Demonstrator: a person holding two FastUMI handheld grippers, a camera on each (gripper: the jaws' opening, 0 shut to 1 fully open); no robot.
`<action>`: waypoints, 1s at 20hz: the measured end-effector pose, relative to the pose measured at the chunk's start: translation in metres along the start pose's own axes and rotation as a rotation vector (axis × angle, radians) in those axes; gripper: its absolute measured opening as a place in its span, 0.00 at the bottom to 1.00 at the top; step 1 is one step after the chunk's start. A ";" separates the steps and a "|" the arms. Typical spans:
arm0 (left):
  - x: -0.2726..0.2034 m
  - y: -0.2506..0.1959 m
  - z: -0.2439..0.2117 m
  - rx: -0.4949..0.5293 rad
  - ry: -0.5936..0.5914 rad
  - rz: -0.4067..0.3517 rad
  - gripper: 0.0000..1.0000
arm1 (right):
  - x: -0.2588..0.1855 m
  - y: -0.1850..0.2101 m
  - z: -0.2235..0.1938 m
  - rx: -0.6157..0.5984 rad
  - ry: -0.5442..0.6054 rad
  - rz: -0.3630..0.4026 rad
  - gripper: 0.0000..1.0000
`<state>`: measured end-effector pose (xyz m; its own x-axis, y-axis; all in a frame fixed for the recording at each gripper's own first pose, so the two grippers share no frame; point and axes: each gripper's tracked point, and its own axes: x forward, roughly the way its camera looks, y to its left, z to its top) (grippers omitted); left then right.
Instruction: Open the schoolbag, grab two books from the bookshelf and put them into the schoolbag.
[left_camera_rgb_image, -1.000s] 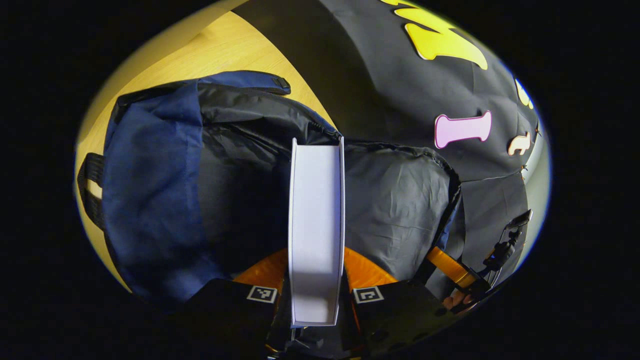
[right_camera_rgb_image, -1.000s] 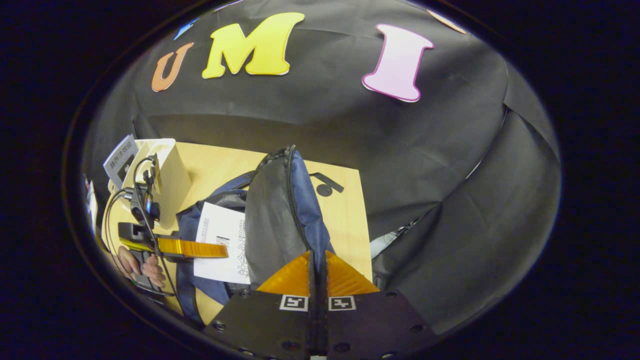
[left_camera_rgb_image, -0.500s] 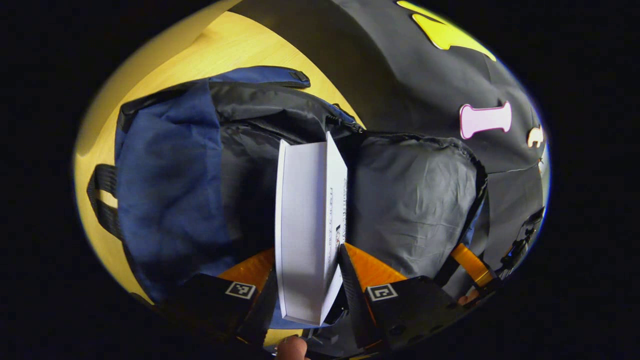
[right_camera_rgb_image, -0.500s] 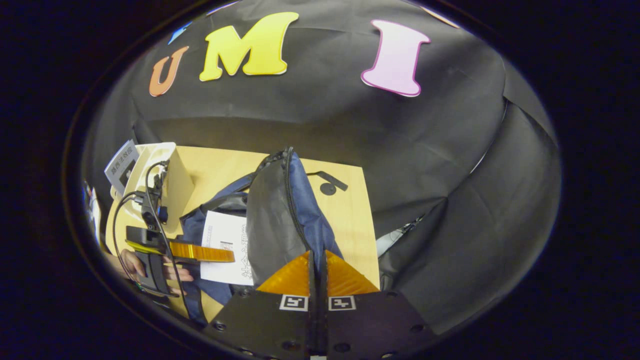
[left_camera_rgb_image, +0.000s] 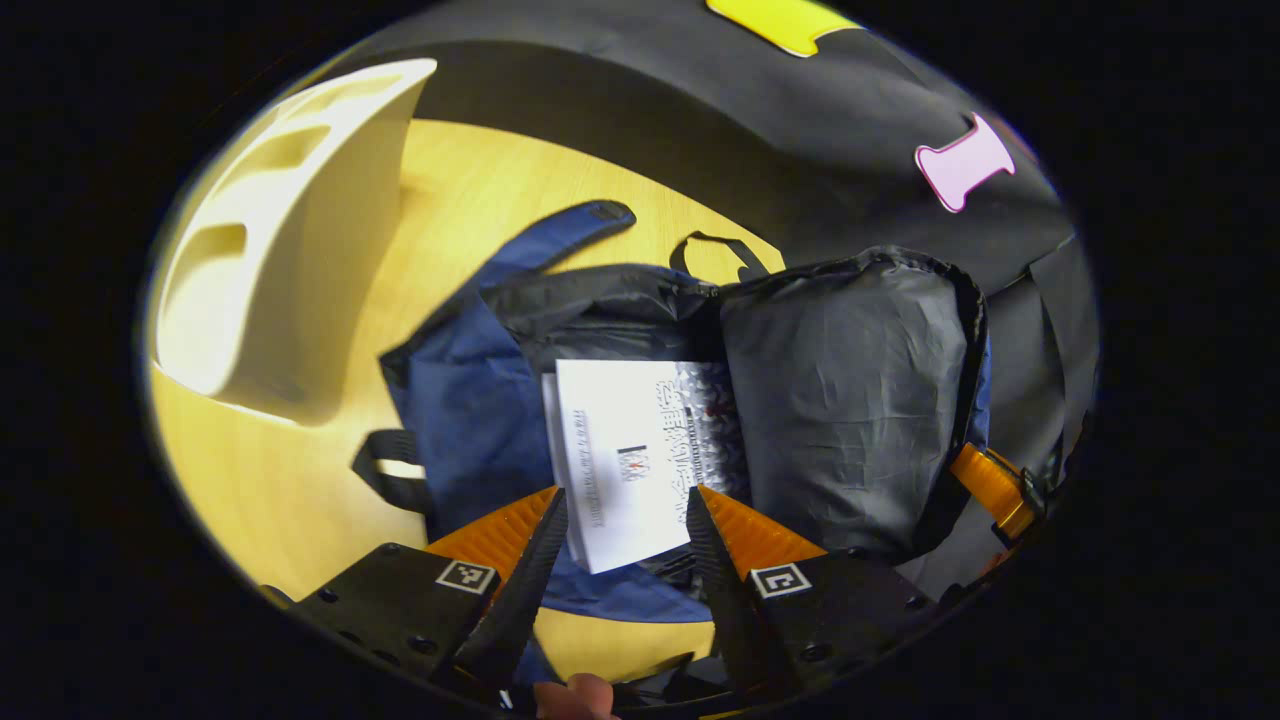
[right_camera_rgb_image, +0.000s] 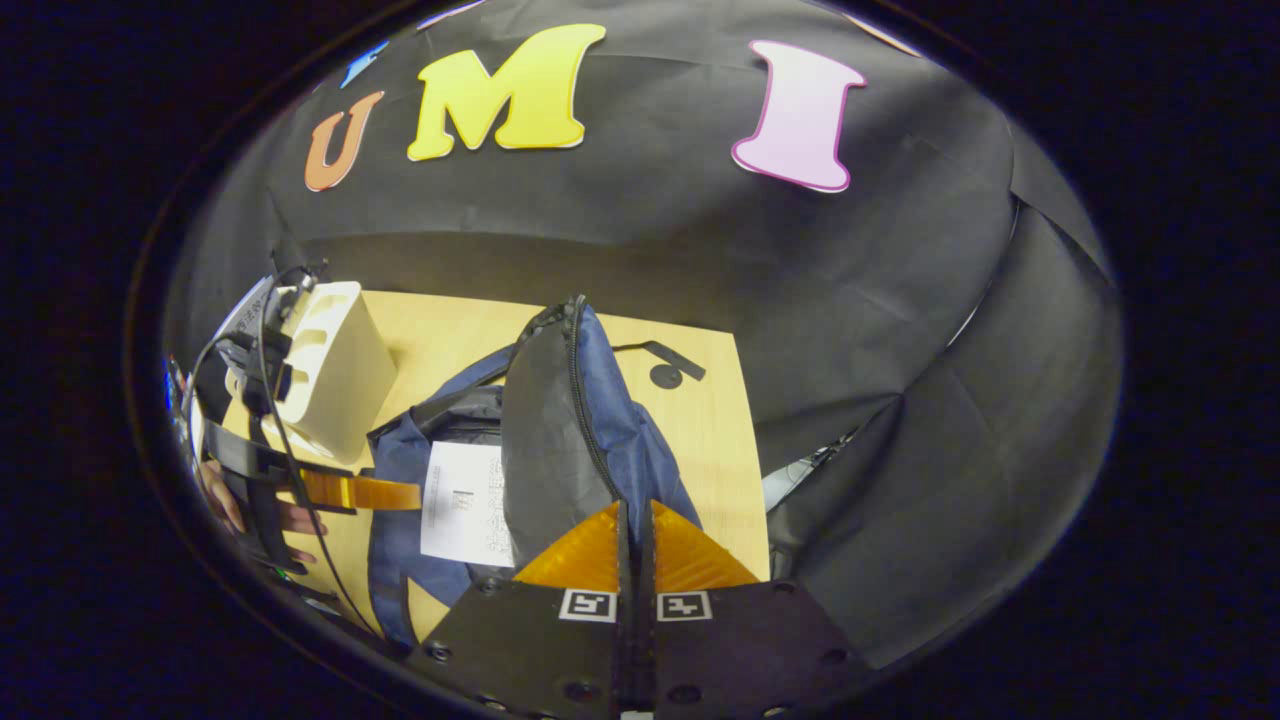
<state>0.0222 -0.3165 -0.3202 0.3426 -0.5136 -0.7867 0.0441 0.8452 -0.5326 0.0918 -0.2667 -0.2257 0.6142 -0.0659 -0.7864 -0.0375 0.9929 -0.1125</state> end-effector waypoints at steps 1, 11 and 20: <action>-0.017 0.006 0.005 0.041 -0.030 0.028 0.78 | 0.000 0.001 -0.001 0.000 0.000 -0.001 0.00; -0.149 0.071 0.069 0.254 -0.282 0.293 0.77 | -0.005 0.020 -0.002 -0.038 -0.011 -0.006 0.00; -0.252 0.140 0.096 0.198 -0.364 0.415 0.91 | -0.011 0.029 -0.003 -0.046 -0.015 -0.015 0.00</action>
<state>0.0320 -0.0547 -0.1671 0.6677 -0.0790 -0.7402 -0.0003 0.9943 -0.1064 0.0812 -0.2371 -0.2220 0.6267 -0.0785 -0.7753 -0.0646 0.9863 -0.1520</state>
